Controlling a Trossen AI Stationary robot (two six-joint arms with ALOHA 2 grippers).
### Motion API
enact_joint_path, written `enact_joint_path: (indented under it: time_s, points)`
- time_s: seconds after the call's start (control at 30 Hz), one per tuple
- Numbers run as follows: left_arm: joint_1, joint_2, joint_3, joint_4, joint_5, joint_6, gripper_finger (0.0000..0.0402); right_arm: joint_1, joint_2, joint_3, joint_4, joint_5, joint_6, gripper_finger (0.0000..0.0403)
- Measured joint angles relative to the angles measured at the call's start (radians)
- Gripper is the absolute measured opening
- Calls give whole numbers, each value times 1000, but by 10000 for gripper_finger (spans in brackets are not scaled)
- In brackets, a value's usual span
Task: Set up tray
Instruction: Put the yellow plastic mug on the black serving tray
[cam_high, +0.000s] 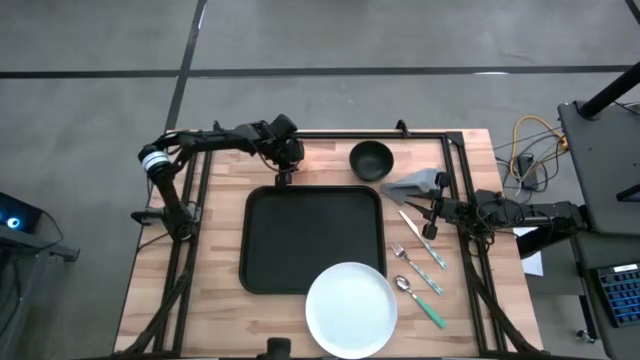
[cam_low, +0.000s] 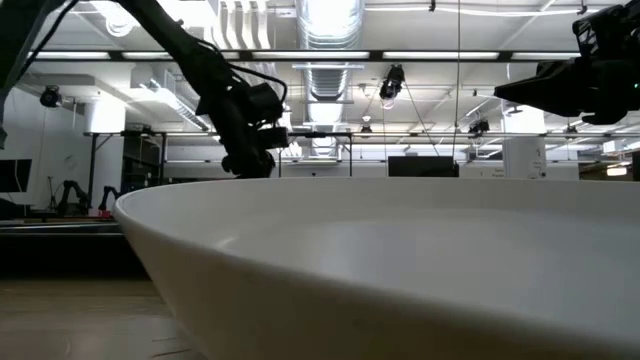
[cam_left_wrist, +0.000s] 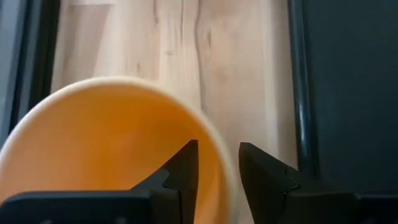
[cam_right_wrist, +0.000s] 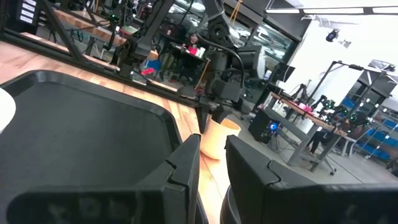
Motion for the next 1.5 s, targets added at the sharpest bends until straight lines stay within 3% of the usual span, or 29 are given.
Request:
enact_joint_path:
  time_s: [0.23,0.93,1.23,1.5]
  points:
    - [-14,2,35,-67,-12,-25,11,0,0,0,0,0,0,68]
    - [-73,-167,-54,-235,-13,-90,1,0,1,0,0,2,0,68]
    - [-103,-374,-136,-279,-37,-190,0,0,1,0,1,2,0,68]
    - [-172,-576,-310,-306,-37,-278,0,0,0,0,0,3,0,68]
